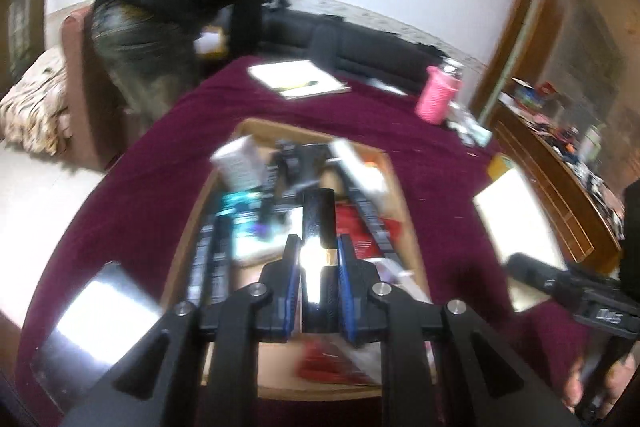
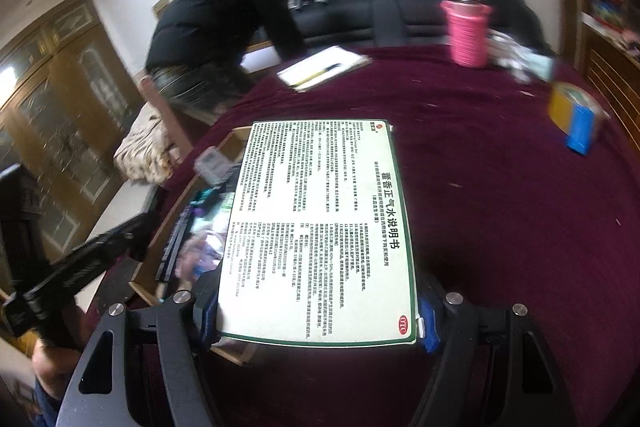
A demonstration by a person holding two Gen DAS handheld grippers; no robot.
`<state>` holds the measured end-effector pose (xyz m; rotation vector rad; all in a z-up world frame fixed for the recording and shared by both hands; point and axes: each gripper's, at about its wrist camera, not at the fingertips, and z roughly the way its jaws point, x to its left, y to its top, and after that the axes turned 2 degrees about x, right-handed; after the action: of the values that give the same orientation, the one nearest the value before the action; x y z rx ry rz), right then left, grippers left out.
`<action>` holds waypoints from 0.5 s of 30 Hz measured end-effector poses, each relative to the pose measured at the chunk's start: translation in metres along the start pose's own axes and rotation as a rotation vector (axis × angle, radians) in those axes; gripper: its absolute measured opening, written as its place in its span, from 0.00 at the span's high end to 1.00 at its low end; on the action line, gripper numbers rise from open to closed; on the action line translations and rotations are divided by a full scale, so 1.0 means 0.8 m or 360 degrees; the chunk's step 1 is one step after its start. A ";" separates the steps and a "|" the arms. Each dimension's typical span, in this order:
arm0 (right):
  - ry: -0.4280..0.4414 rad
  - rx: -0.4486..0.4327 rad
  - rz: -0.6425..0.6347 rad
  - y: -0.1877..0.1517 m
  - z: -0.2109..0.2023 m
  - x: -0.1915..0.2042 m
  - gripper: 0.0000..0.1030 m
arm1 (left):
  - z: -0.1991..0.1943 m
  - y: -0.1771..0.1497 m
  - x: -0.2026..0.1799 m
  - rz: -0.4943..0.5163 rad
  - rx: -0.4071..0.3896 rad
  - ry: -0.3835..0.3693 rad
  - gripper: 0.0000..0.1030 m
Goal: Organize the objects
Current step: 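Carry the lipstick and white box over the tray with both grippers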
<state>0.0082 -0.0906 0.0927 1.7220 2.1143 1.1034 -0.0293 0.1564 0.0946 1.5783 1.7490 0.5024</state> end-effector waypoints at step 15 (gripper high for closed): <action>-0.0004 0.0128 -0.0244 0.049 0.100 0.093 0.24 | 0.034 -0.022 0.024 0.0027 0.0088 0.0072 0.83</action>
<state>0.0616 0.0122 0.0834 1.5619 2.2743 0.9862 -0.0214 0.1670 0.0595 1.6328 1.7987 0.5059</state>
